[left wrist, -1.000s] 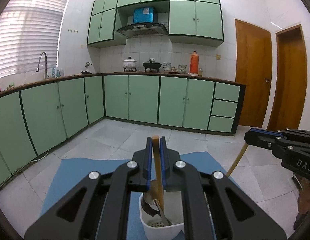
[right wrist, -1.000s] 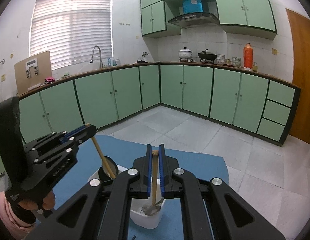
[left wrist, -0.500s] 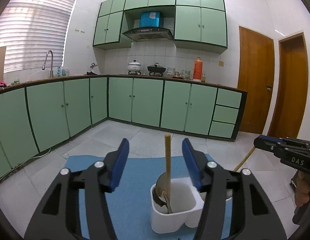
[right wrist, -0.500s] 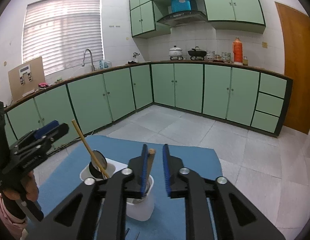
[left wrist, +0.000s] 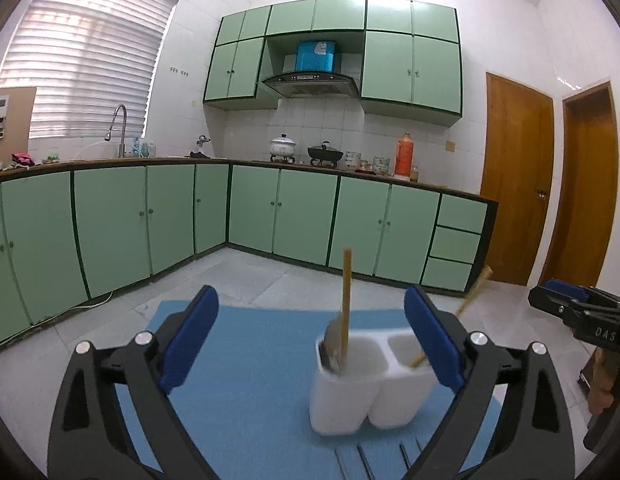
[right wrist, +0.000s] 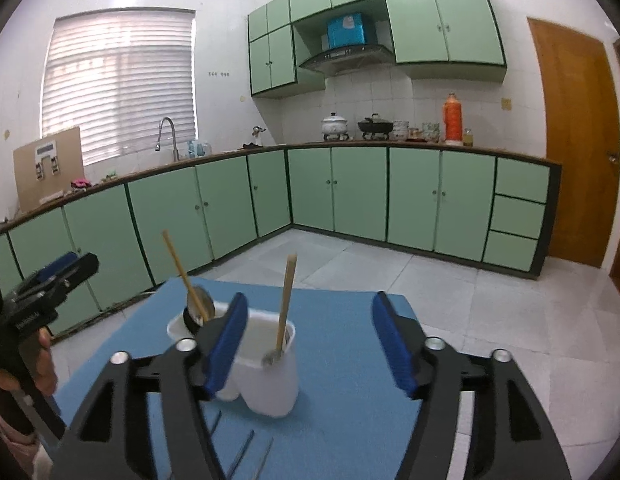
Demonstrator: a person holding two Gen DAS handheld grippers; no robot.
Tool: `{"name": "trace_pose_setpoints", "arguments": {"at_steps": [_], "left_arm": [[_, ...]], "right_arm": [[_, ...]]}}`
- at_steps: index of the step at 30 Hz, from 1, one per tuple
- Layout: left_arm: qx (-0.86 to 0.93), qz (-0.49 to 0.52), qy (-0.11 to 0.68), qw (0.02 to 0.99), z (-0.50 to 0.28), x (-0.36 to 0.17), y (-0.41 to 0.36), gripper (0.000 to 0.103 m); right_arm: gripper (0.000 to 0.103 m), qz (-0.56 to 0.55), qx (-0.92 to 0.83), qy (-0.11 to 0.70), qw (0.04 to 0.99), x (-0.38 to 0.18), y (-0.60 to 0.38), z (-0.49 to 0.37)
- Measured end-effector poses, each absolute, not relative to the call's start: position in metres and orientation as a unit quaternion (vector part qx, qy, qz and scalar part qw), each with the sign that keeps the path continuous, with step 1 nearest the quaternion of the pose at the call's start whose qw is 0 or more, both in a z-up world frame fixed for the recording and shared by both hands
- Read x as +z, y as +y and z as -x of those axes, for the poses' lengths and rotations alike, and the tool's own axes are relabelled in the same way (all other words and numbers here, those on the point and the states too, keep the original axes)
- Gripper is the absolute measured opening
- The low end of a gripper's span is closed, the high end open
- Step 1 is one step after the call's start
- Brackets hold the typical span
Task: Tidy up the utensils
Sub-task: 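Move both tools back to the dark chopsticks on the table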
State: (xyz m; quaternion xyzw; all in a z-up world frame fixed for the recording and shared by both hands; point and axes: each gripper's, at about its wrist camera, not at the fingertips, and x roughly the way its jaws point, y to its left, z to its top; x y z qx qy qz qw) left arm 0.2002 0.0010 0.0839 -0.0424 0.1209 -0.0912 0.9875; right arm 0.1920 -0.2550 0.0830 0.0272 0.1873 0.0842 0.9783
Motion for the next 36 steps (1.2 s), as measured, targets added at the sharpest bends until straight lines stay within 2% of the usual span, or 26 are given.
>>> {"name": "trace_pose_setpoints", "arguments": {"at_steps": [3, 5, 20, 26, 29, 34, 36], "left_arm": [[-0.091, 0.040, 0.129, 0.987, -0.176, 0.069, 0.003, 0.096], [-0.092, 0.031, 0.141, 0.985, -0.158, 0.055, 0.003, 0.096], [-0.067, -0.012, 0.214, 0.975, -0.067, -0.052, 0.024, 0.096], [-0.068, -0.023, 0.218, 0.973, -0.044, -0.078, 0.027, 0.096], [-0.071, -0.026, 0.216, 0.973, -0.036, -0.085, 0.026, 0.096], [-0.068, -0.017, 0.212, 0.975, -0.027, -0.093, 0.027, 0.096], [-0.066, -0.015, 0.212, 0.975, -0.024, -0.096, 0.030, 0.096]], "right_arm": [[0.078, -0.022, 0.082, 0.184, 0.979, 0.066, -0.250, -0.166], [0.079, -0.023, 0.082, 0.184, 0.979, 0.053, -0.246, -0.148], [0.080, -0.064, 0.010, 0.215, 0.974, -0.060, -0.221, -0.046], [0.079, -0.027, -0.017, 0.195, 0.980, -0.094, -0.197, -0.012], [0.076, -0.019, -0.011, 0.177, 0.984, -0.101, -0.183, 0.000], [0.063, -0.010, -0.009, 0.162, 0.987, -0.113, -0.168, 0.011], [0.055, -0.006, -0.009, 0.160, 0.987, -0.119, -0.162, 0.015]]}}
